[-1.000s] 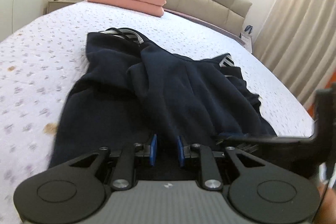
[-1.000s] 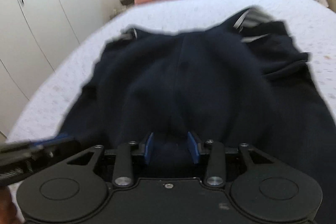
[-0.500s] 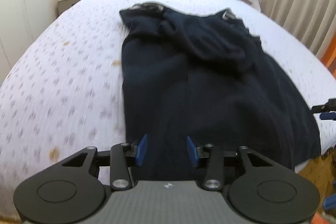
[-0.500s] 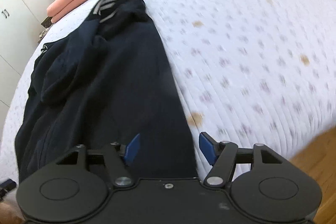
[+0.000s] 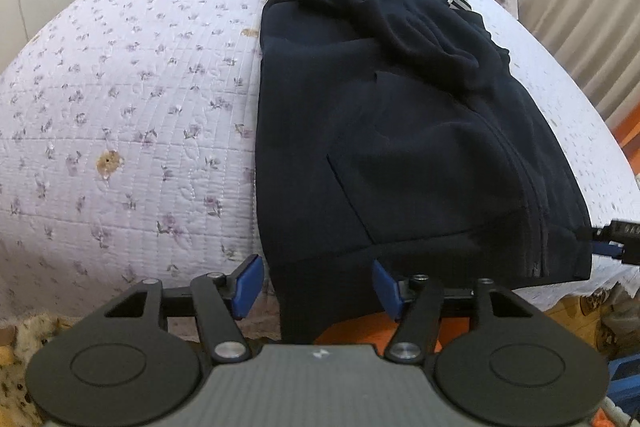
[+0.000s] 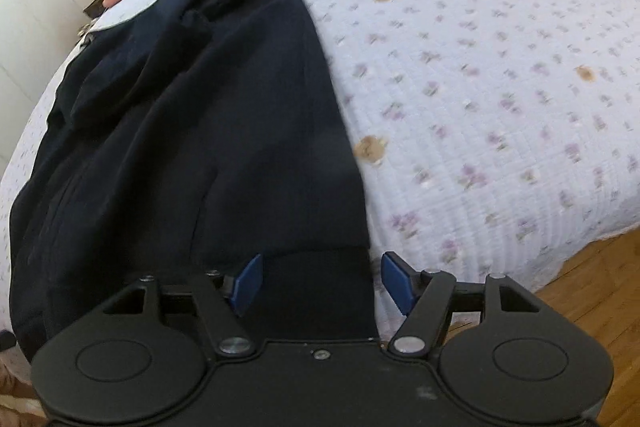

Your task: Fold large clothes

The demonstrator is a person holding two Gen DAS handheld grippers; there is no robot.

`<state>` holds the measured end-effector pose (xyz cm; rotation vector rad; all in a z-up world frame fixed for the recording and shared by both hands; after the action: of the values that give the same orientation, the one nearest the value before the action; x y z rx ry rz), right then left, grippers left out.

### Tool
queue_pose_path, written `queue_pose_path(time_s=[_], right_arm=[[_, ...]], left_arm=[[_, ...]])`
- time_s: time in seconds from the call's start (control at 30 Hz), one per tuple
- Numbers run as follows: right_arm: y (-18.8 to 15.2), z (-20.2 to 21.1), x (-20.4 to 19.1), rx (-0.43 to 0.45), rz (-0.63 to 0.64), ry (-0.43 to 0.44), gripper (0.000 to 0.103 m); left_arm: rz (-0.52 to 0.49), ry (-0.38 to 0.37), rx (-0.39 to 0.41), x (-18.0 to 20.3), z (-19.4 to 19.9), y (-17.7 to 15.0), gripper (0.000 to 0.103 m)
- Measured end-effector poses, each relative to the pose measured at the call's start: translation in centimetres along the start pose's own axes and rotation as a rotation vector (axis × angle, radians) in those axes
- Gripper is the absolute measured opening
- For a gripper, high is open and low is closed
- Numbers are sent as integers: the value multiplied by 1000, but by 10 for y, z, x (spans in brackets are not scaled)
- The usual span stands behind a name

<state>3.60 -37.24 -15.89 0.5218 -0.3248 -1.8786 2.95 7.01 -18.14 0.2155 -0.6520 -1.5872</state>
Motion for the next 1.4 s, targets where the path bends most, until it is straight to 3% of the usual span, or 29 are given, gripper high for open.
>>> queue_pose_path(time_s=[0.07, 0.1, 0.13, 0.23, 0.33, 0.43, 0.5, 0.57, 0.67, 0.7, 0.73, 0.87, 1.03, 1.07, 1.1, 1.13, 1.17, 1.2, 1.23, 1.27, 1.4], right_arm=[[-5, -5, -6, 22, 25, -5, 79], [-6, -5, -9, 44, 44, -20, 69], [-7, -3, -12, 65, 58, -32, 43], [-6, 16, -16, 107, 74, -40, 6], [0, 33, 4, 165, 47, -114, 6], [3, 21, 36, 103, -86, -63, 8], [1, 11, 37, 74, -101, -47, 10], [2, 14, 35, 84, -101, -40, 18], [4, 17, 33, 78, -76, -11, 45], [5, 19, 33, 74, -78, 18, 64], [7, 21, 33, 81, -88, 37, 75], [5, 25, 31, 82, -101, 73, 77], [-1, 9, 19, 31, -55, 13, 79], [-3, 9, 17, 34, -48, 3, 79], [-5, 8, 15, 31, -36, -10, 71], [-5, 7, 13, 30, -22, -23, 50], [-6, 8, 11, 36, -6, -37, 39], [-6, 9, 8, 39, 8, -40, 20], [-6, 10, 7, 40, 11, -30, 13], [-5, 14, 7, 46, -1, -13, 11], [5, 39, 14, 81, -116, 103, 10]], left_arm=[[-2, 2, -7, 4, -4, 0, 62], [-4, 1, -10, 5, -5, -1, 62], [-7, 0, -13, 7, -7, -1, 62], [-17, 8, -18, 12, -10, -4, 60], [-22, 13, -13, 12, -10, -5, 58], [1, 11, -8, 8, -10, -5, 57], [12, 9, -15, 5, -13, -5, 57], [23, 19, -20, 3, -15, -7, 57], [43, 12, -23, 1, -18, -8, 60], [50, 2, -31, 1, -20, -8, 60], [55, -6, -46, 0, -23, -8, 60], [57, 13, -61, -4, -25, -13, 61], [71, -18, -101, -6, -34, -19, 60], [65, -21, -107, -4, -37, -20, 58], [53, -23, -110, 0, -39, -21, 57], [43, -27, -117, 3, -42, -22, 46], [32, -27, -132, 7, -46, -23, 27], [15, -3, -140, 9, -49, -24, 19], [-11, 18, -139, 13, -50, -24, 13], [-29, 23, -132, 15, -50, -24, 8], [-7, -35, -62, 17, -30, -18, 6]])
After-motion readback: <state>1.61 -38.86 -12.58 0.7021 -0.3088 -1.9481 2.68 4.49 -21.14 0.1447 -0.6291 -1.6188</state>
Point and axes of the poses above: each gripper's, at about its wrist camera, not at the fingertips, and z roughly against the way its jaws point, x to its right, y to its top, the point moved 5 cm from there along -z, roughly the way its jaws point, and after that the axes turned 3 degrees about -z, right-handed, at the moved point
